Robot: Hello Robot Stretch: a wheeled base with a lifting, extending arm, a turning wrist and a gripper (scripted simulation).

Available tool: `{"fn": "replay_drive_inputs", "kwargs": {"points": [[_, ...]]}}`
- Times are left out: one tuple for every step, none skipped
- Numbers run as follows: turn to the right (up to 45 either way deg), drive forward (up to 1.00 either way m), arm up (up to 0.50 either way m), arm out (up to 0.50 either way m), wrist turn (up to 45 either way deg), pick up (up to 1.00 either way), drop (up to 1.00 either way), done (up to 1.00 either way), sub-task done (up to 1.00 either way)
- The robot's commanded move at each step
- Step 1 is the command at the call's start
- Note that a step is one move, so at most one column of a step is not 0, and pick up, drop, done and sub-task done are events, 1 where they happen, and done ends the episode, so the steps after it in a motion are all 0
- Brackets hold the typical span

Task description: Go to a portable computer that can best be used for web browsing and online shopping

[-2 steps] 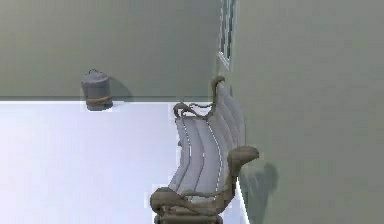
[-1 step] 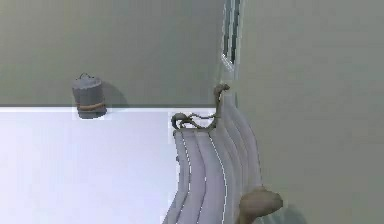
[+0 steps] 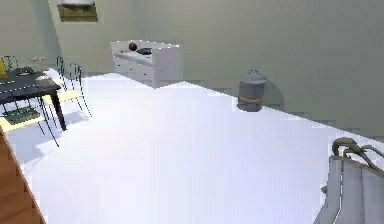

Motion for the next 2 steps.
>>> {"fn": "replay_drive_inputs", "kwargs": {"points": [[-9.0,0.0,0.0,0.0,0.0,0.0,0.0,0.0,0.0],[0.0,1.0,0.0,0.0,0.0,0.0,0.0,0.0,0.0]]}}
